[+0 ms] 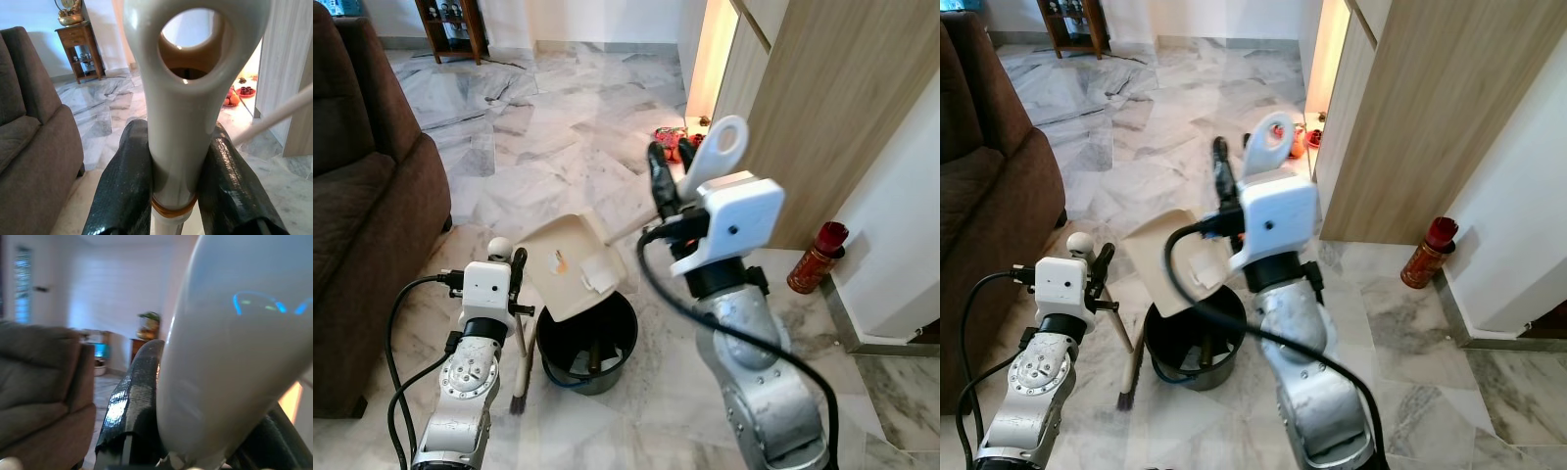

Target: Sweep floor

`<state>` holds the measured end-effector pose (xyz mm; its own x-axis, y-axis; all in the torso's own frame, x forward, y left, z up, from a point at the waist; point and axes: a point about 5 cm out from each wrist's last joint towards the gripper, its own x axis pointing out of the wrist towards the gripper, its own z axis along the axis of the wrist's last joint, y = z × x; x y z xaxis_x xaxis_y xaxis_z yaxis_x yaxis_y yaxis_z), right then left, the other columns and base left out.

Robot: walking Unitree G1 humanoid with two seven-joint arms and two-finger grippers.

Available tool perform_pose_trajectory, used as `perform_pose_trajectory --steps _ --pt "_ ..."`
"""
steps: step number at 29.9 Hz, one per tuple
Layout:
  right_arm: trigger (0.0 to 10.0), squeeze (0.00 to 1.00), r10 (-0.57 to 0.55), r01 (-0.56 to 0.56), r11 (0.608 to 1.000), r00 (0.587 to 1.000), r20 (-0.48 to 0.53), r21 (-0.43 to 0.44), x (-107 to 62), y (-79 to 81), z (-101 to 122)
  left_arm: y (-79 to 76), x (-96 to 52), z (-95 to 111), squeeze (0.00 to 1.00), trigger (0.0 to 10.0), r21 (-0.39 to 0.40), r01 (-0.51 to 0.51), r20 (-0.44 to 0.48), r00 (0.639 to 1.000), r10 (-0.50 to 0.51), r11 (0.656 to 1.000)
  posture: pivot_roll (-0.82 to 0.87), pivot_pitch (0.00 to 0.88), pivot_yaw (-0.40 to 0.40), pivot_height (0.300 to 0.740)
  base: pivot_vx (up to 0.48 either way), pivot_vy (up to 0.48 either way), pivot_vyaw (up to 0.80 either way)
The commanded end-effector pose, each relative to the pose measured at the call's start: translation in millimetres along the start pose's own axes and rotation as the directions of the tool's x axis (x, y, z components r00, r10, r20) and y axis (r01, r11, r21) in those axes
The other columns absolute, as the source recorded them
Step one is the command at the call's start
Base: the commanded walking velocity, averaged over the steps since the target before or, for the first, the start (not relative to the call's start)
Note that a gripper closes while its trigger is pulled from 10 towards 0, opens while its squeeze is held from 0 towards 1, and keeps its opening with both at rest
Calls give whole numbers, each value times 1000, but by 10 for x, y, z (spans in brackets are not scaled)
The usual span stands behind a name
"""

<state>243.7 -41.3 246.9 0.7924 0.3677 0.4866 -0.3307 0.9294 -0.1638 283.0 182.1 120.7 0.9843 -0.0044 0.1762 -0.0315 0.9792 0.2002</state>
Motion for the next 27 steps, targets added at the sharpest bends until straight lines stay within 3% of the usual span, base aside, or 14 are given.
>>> perform_pose_trajectory --steps 1,6,14,19,27 --pt "10000 0 25 -21 999 991 129 -33 -17 52 226 12 11 83 0 10000 18 -3 47 999 2 1000 7 100 -17 740 0 0 0" --pt "10000 0 47 -43 999 990 131 -33 -36 115 229 11 9 80 0 10000 17 -3 46 999 2 1000 6 103 -18 740 0 0 0" --pt "10000 0 94 -83 992 988 123 -96 -59 156 205 13 13 79 0 10000 17 -3 46 999 2 1000 5 106 -18 740 0 0 0" --pt "10000 0 166 -143 970 981 103 -198 -101 223 142 13 17 80 0 10000 18 -2 46 999 1 1000 6 106 -18 740 0 0 0" --pt "10000 0 206 -176 959 972 116 -223 -122 283 165 12 17 80 0 10000 18 -2 46 999 1 1000 6 106 -18 740 0 0 0"
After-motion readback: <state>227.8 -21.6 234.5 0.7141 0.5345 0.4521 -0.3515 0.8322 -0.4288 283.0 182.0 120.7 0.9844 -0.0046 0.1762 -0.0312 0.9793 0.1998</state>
